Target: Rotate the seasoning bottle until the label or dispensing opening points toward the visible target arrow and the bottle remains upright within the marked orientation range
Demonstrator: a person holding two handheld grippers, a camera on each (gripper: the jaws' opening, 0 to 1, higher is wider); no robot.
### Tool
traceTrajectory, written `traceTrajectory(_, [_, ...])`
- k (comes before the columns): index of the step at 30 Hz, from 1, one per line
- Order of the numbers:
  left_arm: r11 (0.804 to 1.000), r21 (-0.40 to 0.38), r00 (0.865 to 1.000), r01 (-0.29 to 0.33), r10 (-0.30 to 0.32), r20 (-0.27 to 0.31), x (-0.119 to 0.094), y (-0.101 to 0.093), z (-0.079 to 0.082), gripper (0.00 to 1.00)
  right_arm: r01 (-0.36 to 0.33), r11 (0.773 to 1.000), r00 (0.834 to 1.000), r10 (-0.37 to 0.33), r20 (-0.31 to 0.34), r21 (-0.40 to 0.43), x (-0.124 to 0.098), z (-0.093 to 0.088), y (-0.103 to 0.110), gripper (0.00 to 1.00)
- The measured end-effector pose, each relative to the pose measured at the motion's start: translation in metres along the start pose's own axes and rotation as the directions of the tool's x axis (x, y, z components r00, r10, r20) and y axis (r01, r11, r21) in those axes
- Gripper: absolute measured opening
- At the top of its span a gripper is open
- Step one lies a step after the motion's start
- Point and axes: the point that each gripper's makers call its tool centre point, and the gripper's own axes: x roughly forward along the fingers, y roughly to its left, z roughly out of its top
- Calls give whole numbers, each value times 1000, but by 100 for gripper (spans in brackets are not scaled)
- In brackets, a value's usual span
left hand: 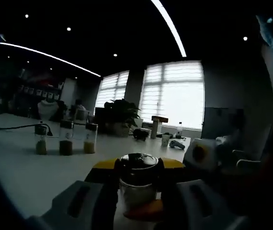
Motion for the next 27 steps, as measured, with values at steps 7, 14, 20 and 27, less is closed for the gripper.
traceTrajectory(7, [997,10,997,73,-73,30,5,-4,6,34,92,995,996,-91,14,-47,-2,8,-4,34])
traceTrajectory(14, [998,-7,996,-69,69,56,14,8,-2,34,292,952,956,-294,-5,-88,-6,5,-26,34])
traceTrajectory(20, [991,-42,990,-128,130,51,18,13,-8,35,382,920,923,-385,-22,-84,-5,-2,-31,34])
traceTrajectory(27, [997,25,997,-75,75,25,5,7,0,33,251,964,968,-250,27,-89,3,4,-20,35])
